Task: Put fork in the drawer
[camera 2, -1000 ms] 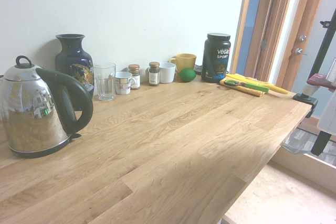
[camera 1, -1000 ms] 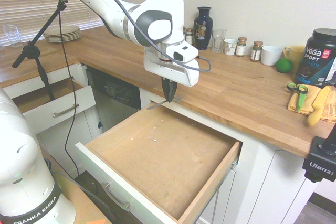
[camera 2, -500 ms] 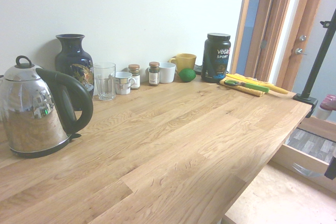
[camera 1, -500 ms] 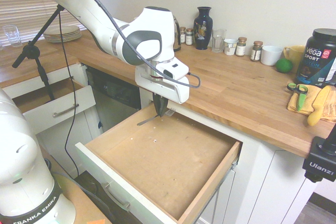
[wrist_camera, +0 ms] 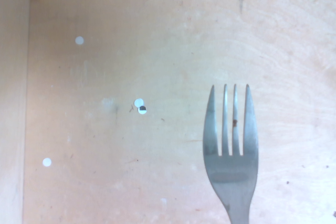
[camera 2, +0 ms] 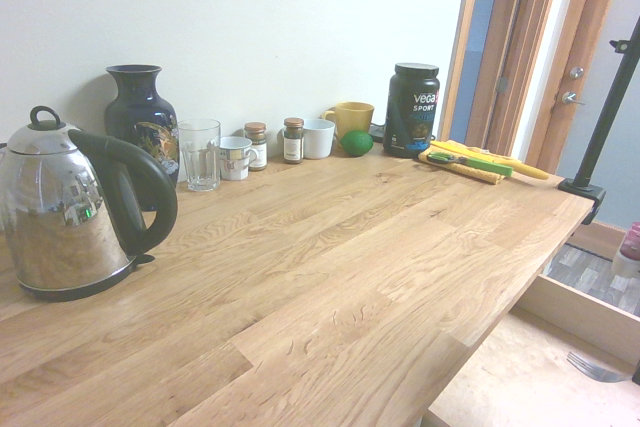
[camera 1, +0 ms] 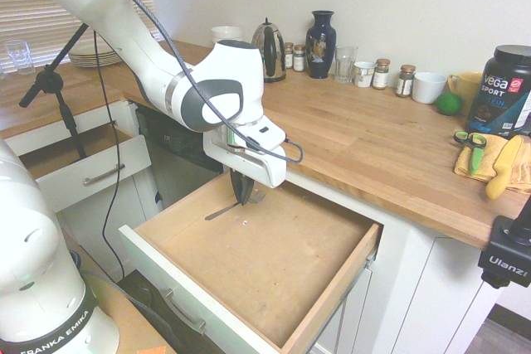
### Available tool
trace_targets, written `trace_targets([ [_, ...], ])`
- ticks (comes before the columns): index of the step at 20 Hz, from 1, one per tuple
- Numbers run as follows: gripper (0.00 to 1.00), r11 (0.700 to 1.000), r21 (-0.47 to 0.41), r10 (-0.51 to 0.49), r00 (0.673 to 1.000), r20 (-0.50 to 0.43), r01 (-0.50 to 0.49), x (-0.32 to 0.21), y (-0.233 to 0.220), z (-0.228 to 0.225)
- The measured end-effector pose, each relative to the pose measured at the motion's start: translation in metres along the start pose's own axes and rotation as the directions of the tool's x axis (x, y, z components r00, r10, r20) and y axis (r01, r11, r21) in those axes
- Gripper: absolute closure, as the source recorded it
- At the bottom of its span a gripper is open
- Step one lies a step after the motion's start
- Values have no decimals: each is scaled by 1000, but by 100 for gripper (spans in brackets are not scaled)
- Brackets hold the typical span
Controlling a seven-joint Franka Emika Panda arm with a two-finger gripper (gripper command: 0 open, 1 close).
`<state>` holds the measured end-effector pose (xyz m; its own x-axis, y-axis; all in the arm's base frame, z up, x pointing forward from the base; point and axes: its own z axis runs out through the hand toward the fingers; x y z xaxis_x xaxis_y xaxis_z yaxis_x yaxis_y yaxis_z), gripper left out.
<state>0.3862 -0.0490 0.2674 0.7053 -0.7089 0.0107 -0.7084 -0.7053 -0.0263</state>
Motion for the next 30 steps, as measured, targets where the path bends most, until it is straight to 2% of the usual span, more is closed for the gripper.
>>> trace_targets([
  [11, 100, 999, -29, 31, 999, 21, -30, 9, 16, 57],
  [19, 100, 997, -67, 41, 997, 62, -37, 5, 38, 115],
  [30, 100, 998, -63, 22, 999, 44, -20, 1, 32, 123],
])
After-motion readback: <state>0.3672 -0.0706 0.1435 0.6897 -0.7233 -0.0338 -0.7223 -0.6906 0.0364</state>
